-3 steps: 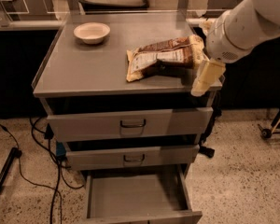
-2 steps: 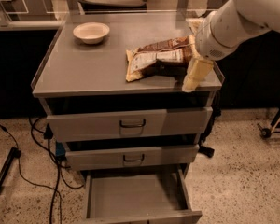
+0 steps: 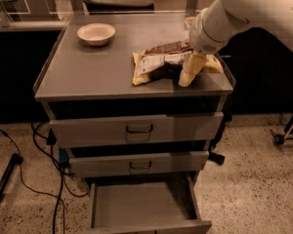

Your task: Place brown chip bag into bottom drawer

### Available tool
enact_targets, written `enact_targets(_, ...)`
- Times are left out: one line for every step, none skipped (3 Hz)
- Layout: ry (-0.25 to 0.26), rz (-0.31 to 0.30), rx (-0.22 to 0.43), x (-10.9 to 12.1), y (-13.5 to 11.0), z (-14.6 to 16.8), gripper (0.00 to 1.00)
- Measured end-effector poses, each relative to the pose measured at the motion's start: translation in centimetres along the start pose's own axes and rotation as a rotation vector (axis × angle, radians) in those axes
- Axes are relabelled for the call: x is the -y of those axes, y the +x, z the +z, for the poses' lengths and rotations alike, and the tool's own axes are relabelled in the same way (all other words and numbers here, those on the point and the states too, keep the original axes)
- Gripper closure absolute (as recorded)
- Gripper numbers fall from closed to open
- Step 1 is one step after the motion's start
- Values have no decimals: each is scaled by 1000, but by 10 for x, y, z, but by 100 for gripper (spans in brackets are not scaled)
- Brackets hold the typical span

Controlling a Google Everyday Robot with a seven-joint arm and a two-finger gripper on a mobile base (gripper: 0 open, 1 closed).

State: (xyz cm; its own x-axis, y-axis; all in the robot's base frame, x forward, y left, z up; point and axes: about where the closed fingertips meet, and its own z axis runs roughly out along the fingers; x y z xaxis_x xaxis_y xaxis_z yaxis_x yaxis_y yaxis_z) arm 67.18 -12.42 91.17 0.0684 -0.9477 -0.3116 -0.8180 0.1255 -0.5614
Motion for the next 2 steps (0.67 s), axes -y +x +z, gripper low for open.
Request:
enact_targets(-12, 2, -10, 14, 2, 25, 0)
enact_targets(-26, 8, -25, 19, 7, 41, 0)
